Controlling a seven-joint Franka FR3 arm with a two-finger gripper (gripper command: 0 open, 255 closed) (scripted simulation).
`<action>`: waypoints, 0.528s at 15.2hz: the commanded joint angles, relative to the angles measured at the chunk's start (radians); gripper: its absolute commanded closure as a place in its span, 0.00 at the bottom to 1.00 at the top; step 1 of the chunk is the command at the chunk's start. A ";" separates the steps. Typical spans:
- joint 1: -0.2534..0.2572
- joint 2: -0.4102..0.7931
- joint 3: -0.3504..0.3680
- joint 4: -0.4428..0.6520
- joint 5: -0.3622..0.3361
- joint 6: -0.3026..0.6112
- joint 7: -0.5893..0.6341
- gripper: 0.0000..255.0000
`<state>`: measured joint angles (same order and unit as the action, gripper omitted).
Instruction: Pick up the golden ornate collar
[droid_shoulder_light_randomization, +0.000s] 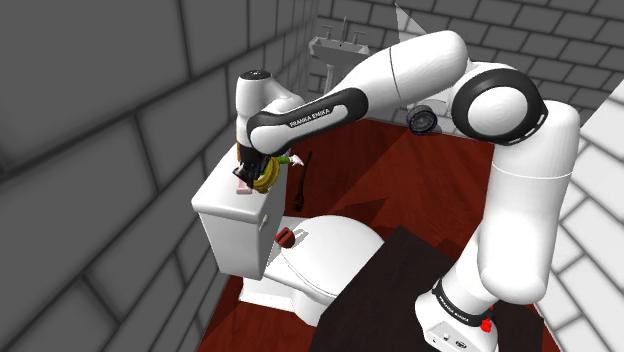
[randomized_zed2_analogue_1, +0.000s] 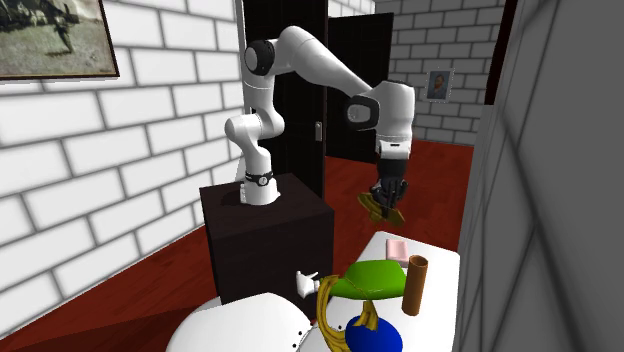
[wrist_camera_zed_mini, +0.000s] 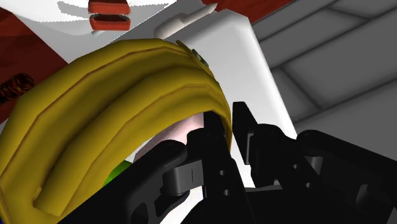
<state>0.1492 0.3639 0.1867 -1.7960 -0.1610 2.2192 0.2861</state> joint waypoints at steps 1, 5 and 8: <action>-0.002 -0.017 0.002 0.005 0.005 -0.021 -0.005 1.00; -0.004 -0.038 0.005 0.029 0.013 -0.066 -0.013 1.00; -0.004 -0.044 0.006 0.037 0.016 -0.080 -0.015 1.00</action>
